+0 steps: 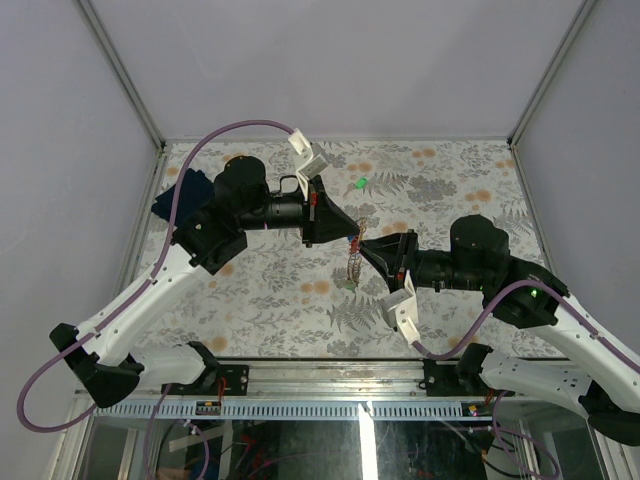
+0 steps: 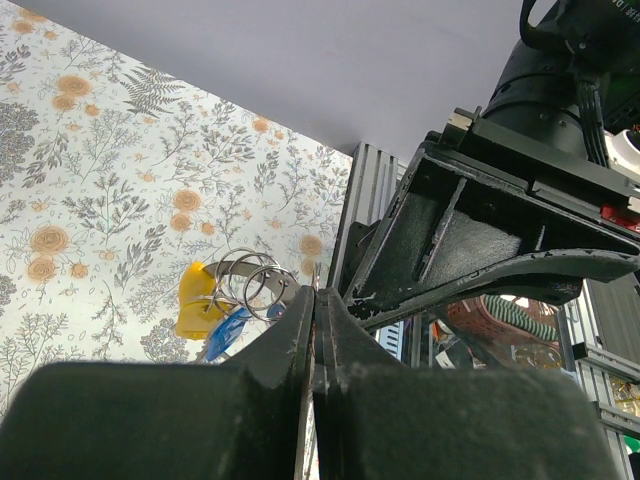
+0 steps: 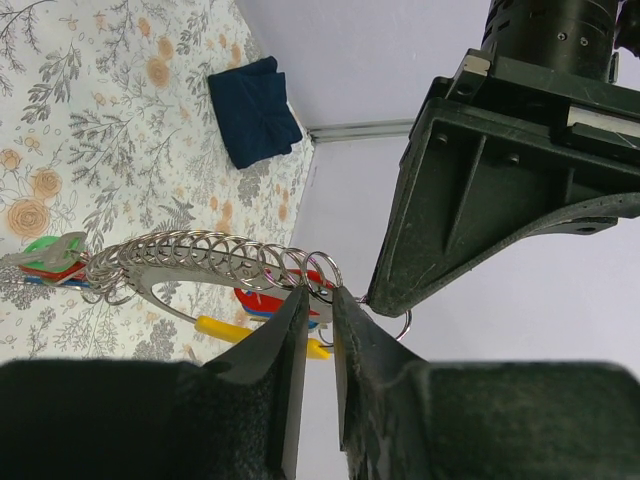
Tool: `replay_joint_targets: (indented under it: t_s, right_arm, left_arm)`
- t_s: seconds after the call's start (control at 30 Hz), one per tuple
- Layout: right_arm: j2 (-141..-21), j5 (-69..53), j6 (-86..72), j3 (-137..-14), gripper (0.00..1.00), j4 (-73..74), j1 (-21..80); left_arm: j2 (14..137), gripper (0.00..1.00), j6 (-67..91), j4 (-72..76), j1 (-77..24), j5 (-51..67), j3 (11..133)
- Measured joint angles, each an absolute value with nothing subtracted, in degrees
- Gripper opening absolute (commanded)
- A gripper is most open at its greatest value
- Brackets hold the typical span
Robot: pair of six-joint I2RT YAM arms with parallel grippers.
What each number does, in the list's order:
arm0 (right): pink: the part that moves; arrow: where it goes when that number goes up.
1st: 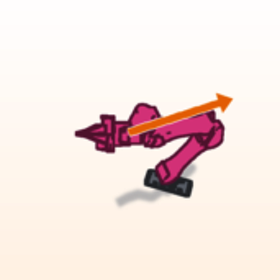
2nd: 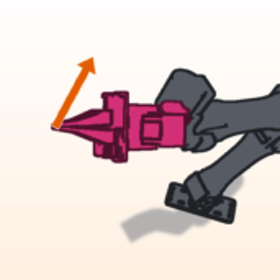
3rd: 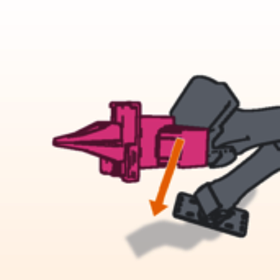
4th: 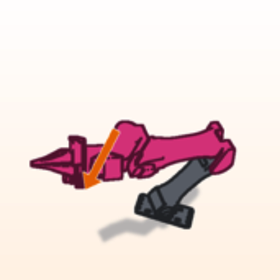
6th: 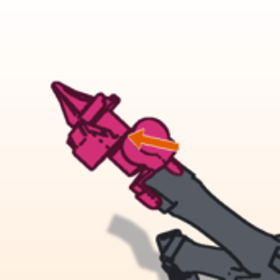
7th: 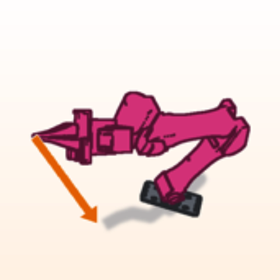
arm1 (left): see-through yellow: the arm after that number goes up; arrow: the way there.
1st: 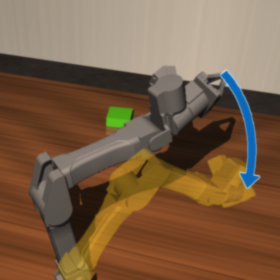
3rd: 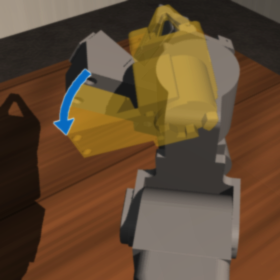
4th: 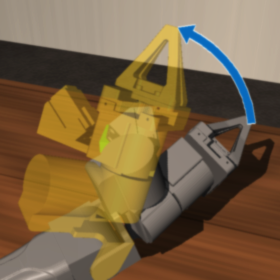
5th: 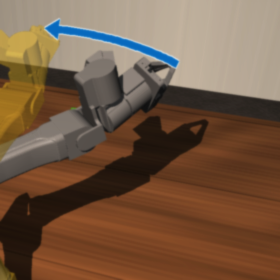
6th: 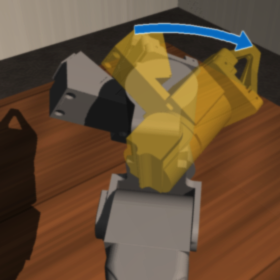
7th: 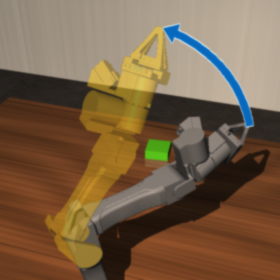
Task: Put the keys on the keyring
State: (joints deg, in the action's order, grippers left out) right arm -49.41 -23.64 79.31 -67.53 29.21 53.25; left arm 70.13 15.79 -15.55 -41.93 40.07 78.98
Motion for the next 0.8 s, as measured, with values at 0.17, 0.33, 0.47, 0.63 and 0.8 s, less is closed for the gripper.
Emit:
replay_joint_targets:
  t_s: [0.17, 0.33, 0.47, 0.63, 0.8]
  right_arm:
    - [-49.41, -23.64, 79.05, -67.53, 0.15, 29.04, 53.25]
    - [-49.39, -23.64, 78.83, -67.53, 0.12, 28.80, 53.25]
    - [-49.34, -23.64, 78.32, -67.33, 0.08, 28.36, 53.25]
    - [-49.19, -23.66, 76.95, -66.39, 0.02, 26.72, 53.25]
    - [-48.36, -23.64, 74.32, -64.55, 0.00, 24.67, 53.25]
  left_arm:
    - [70.17, 0.00, 15.79, -15.55, -41.93, 40.10, 79.05]
    - [70.48, 0.00, 15.81, -15.57, -41.93, 40.12, 79.07]
    - [70.81, 0.00, 15.81, -15.57, -41.93, 40.16, 79.07]
    - [70.87, 0.00, 15.81, -15.62, -41.93, 40.16, 79.07]
    - [70.87, 0.00, 15.81, -15.64, -41.93, 40.14, 79.07]
